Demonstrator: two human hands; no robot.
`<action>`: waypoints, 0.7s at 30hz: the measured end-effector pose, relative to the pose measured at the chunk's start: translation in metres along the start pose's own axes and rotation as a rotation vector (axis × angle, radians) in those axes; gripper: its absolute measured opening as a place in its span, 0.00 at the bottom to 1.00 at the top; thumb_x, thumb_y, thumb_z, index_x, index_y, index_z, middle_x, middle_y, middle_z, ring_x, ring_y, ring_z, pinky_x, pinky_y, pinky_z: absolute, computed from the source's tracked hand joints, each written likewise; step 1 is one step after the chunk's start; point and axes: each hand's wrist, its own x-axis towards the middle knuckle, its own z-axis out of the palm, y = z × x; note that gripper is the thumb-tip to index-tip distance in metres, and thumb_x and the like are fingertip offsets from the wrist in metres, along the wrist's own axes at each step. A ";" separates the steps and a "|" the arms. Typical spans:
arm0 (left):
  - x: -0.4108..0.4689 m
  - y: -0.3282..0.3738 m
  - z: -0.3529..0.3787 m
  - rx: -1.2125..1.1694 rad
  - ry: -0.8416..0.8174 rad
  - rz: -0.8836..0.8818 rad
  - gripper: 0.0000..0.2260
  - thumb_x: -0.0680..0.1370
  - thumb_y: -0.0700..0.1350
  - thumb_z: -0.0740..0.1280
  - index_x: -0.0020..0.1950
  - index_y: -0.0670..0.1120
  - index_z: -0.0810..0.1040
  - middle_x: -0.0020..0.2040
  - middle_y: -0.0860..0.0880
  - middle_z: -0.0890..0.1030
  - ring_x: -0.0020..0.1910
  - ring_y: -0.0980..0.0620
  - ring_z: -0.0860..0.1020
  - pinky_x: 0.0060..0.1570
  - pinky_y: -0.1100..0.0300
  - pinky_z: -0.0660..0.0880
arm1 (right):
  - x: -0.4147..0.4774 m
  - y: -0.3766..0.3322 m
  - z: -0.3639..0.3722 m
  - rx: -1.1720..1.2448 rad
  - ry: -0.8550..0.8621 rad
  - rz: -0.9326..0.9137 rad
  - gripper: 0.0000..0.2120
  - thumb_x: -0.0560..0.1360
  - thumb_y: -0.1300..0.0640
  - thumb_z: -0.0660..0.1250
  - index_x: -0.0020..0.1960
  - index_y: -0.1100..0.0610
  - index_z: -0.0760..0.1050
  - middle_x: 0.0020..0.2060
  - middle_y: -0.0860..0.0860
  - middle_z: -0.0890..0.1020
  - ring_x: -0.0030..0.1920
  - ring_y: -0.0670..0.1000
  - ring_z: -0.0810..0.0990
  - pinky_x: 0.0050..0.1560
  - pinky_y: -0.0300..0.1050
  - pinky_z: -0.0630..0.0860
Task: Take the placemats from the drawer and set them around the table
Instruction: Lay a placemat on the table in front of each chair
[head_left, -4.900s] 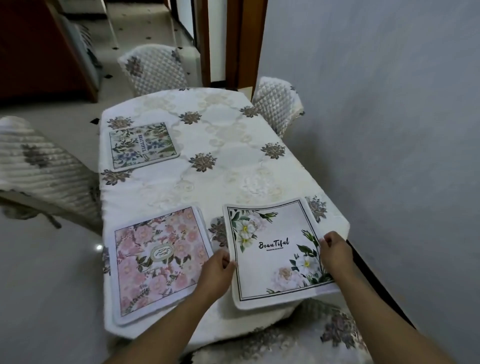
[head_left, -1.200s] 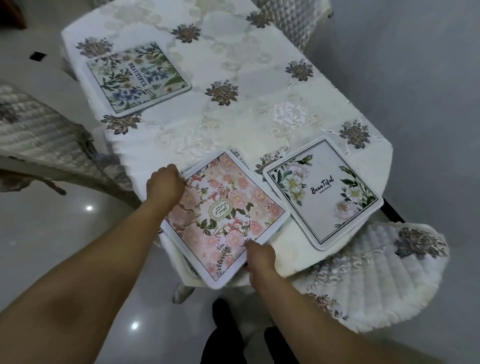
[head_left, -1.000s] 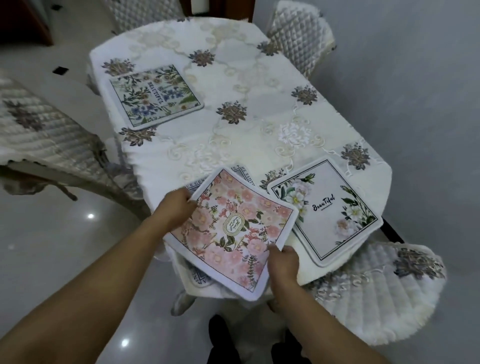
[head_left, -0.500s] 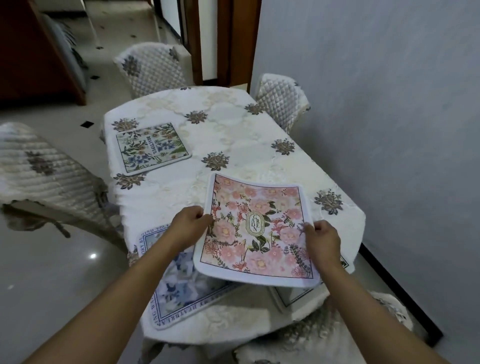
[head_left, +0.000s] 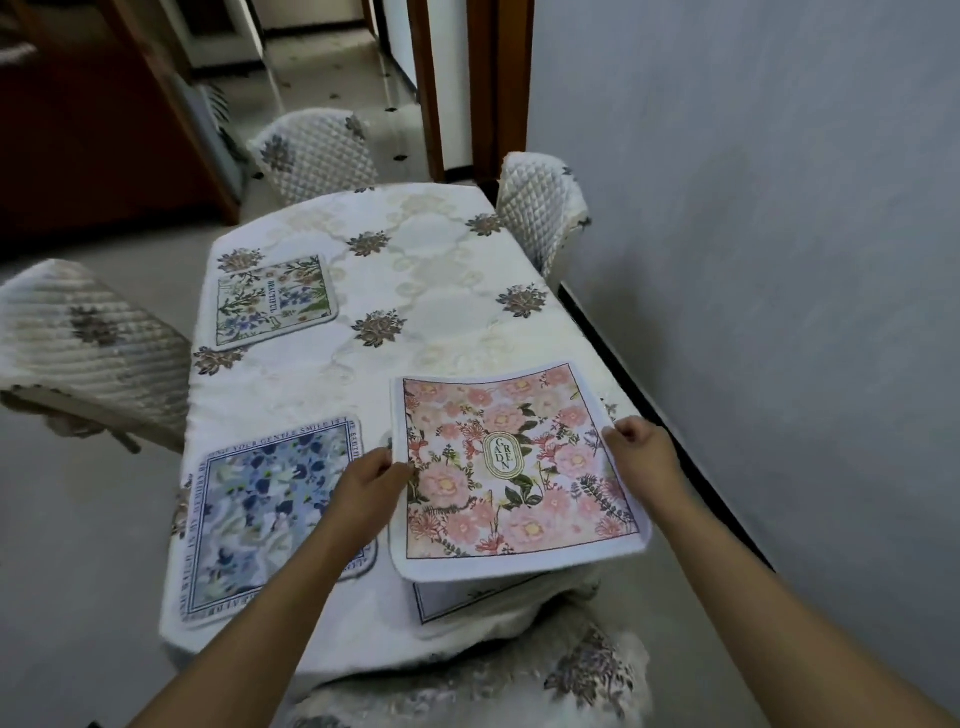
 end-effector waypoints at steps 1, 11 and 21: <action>-0.003 0.003 0.004 -0.006 0.012 0.000 0.16 0.79 0.42 0.65 0.34 0.46 0.63 0.29 0.48 0.64 0.27 0.52 0.63 0.31 0.58 0.59 | 0.004 0.000 -0.007 -0.012 -0.011 -0.006 0.12 0.78 0.55 0.66 0.38 0.60 0.73 0.30 0.54 0.77 0.28 0.52 0.74 0.29 0.41 0.72; -0.005 0.051 0.048 0.062 0.144 0.085 0.15 0.77 0.49 0.67 0.35 0.44 0.68 0.29 0.49 0.70 0.28 0.52 0.67 0.30 0.58 0.64 | 0.028 -0.001 -0.064 -0.077 0.094 -0.095 0.10 0.77 0.54 0.67 0.43 0.60 0.77 0.36 0.53 0.81 0.34 0.50 0.76 0.34 0.42 0.70; 0.049 0.147 0.185 0.045 0.265 0.020 0.15 0.77 0.48 0.67 0.36 0.41 0.70 0.29 0.45 0.72 0.28 0.50 0.69 0.30 0.57 0.64 | 0.167 0.027 -0.175 0.054 0.041 -0.096 0.09 0.76 0.53 0.68 0.39 0.56 0.76 0.34 0.51 0.82 0.34 0.51 0.78 0.35 0.42 0.72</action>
